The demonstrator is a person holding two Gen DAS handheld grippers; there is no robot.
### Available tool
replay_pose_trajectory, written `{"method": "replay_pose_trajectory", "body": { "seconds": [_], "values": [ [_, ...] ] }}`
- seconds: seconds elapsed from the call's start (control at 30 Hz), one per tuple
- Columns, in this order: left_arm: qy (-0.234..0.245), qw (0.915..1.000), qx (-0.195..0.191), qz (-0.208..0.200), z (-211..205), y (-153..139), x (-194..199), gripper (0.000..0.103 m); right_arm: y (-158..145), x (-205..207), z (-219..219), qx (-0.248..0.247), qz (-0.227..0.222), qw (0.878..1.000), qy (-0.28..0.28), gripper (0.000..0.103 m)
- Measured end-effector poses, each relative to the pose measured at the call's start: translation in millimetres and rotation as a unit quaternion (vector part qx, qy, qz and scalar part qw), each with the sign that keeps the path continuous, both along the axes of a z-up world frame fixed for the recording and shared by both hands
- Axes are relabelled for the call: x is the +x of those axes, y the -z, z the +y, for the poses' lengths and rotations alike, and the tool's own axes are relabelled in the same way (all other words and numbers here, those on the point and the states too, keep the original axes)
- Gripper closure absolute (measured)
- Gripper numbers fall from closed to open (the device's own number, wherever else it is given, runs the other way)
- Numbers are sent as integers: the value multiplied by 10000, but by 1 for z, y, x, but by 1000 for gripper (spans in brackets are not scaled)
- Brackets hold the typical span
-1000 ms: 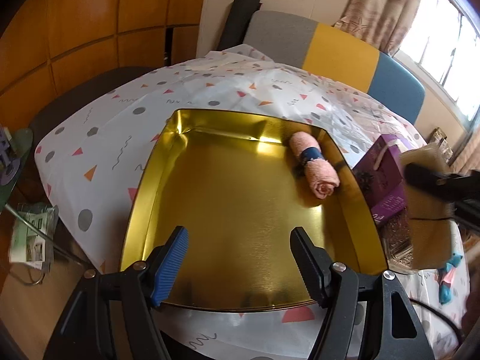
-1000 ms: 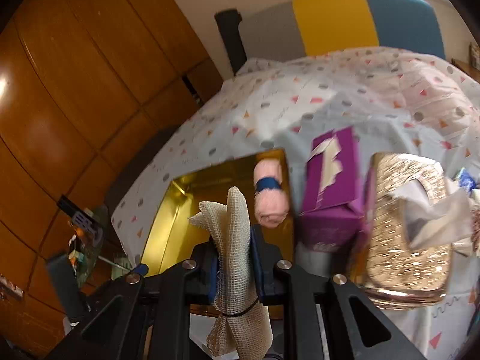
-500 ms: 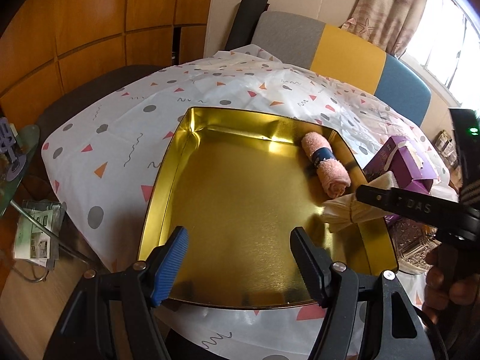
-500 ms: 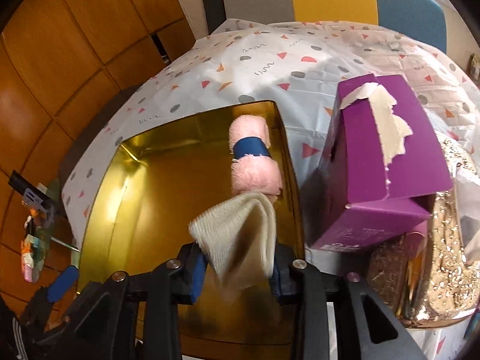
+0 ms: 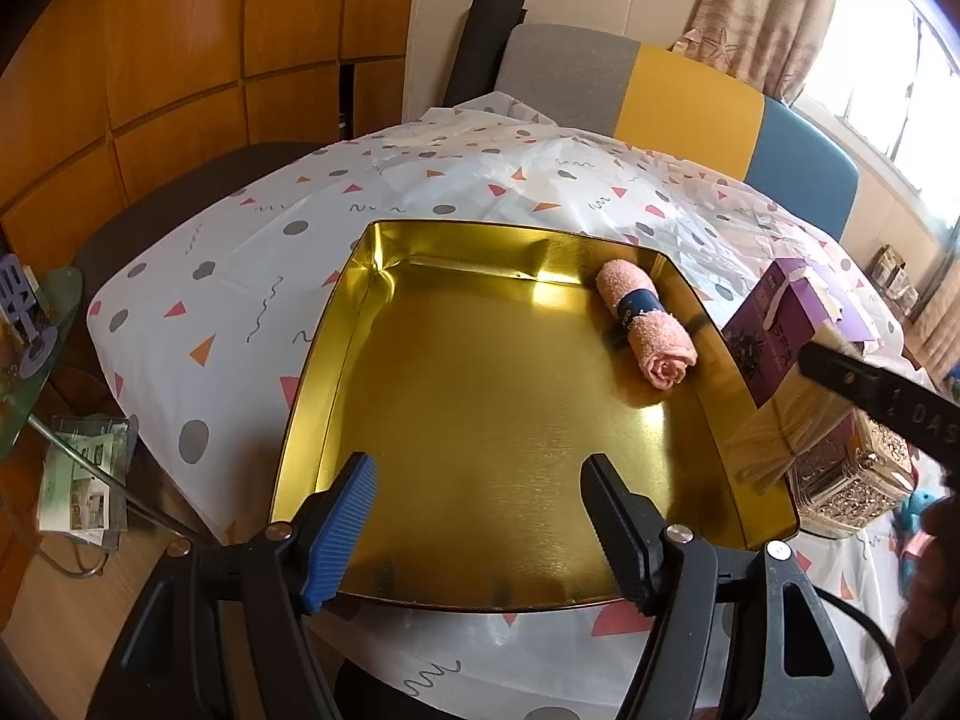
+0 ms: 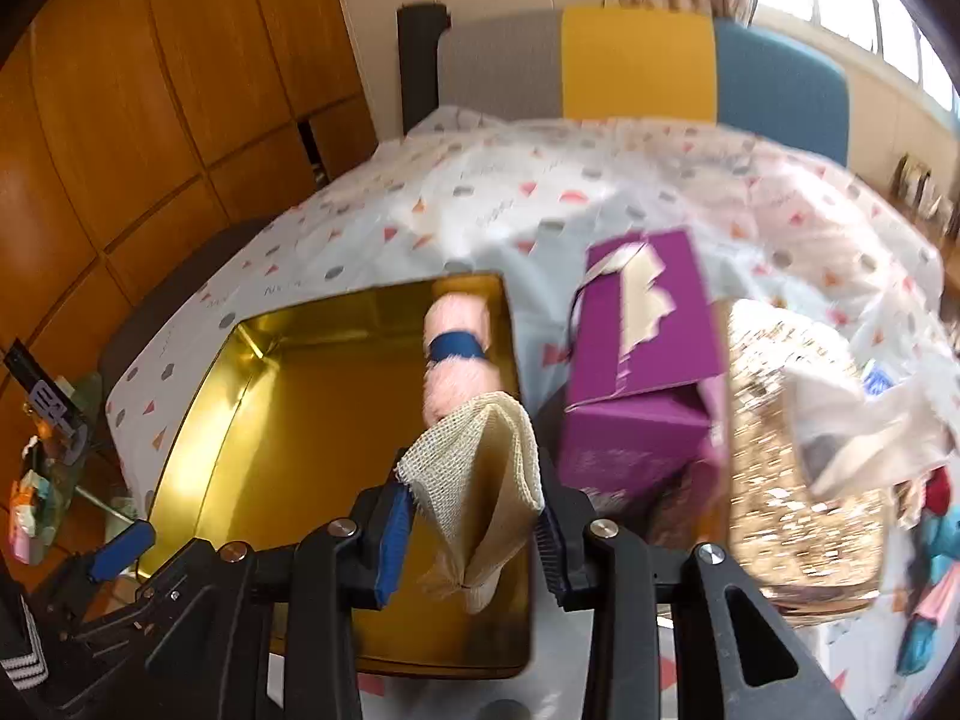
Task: Organize soft objects
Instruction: 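Carry the beige knit cloth into the gold tray and open the right tool, then grasp the blue teddy bear with the left tool while the right tool reaches toward the white sponge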
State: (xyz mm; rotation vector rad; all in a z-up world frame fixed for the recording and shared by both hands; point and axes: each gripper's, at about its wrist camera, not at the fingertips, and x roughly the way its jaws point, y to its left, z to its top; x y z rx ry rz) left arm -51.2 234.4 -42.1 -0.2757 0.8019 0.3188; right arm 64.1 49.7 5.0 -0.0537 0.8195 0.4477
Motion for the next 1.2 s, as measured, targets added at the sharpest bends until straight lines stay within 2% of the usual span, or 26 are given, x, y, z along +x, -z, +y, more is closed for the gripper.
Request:
{"method": "replay_pose_trajectory", "body": {
  "seconds": [0.17,0.3,0.37,0.47,0.53,0.67,0.77,0.93,1.07,1.2],
  "values": [
    [68,9999,77,8,-6,-2,0,28,-9,-5,-10,-16,-221,9998,13,66],
    [91,9999,122,18,-9,-2,0,28,-1,3,-4,124,145,9990,-412,61],
    [95,9999,130,21,-10,-2,0,27,2,5,1,50,121,9990,-433,60],
    [98,9998,161,6,-10,-3,-1,27,4,8,2,342,245,9975,-573,41],
    [112,9998,163,11,-11,-3,0,27,-2,6,-3,485,158,9969,-594,41],
    [177,9997,168,43,-15,-1,2,27,-12,0,-15,462,-117,9975,-522,40],
    [260,9995,191,63,-19,-1,4,27,-21,-6,-33,411,-386,9978,-359,40],
    [341,9993,153,83,-23,1,6,27,-26,-3,-79,378,-492,9978,232,40],
    [456,9988,170,32,-28,-1,6,27,-27,6,-133,338,-405,9948,868,40],
    [739,9972,126,-21,-39,-5,9,27,-28,13,-198,275,-331,9863,1595,40]
  ]
}}
